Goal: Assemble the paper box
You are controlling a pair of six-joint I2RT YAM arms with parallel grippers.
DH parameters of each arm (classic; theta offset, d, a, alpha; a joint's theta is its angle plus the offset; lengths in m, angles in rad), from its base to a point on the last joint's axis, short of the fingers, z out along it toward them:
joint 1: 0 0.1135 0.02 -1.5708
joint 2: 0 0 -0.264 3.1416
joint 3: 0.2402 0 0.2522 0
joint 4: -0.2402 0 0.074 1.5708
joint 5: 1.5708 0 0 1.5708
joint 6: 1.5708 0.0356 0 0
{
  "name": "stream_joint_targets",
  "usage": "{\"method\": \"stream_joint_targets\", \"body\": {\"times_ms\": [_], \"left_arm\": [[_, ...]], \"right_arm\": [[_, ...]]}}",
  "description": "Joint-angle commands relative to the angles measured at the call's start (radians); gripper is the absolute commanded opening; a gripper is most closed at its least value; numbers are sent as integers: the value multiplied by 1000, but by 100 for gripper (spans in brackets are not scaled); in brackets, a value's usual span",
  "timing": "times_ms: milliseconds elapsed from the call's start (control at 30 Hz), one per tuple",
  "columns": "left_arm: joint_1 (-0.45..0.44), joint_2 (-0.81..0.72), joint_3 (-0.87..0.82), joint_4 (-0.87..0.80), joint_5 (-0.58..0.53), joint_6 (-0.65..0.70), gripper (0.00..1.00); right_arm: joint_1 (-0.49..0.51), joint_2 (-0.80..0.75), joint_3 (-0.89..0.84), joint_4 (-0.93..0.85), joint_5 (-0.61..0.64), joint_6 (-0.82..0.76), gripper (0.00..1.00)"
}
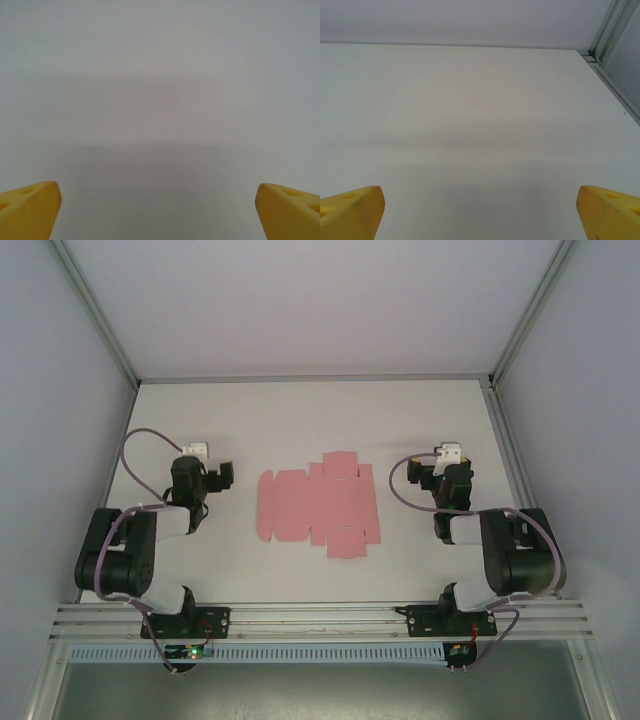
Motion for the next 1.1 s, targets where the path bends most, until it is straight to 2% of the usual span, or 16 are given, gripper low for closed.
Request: {"method": "stream_joint_targets", "body": {"times_ms": [0,133,200,333,467,600,767,867,1067], "left_arm": [[15,-148,136,-281,-26,-113,100],[14,-164,223,-466,138,-281,100],[11,-133,263,-544,241,-356,100],[-15,-84,260,-574,427,-423,100],[-49,-46,285,-678,484,-437,100],[-87,26,280,-682,597,-458,100],[-100,96,289,-707,635,-460,100],[-107,130,289,-711,701,-458,100],[-110,184,284,-768,743,-429,100]], "right_arm": [[62,-127,139,-272,110,-11,98],[157,-190,290,-560,148,130,98],[203,-176,367,-714,116,227,92],[343,-78,472,-937,91,322,84],[442,90,583,-1090,32,360,74],[463,279,681,-1167,-63,391,58],[442,385,674,-1136,-116,459,55],[418,403,635,-1097,-138,497,54],[401,429,587,-1082,-141,532,53]]}}
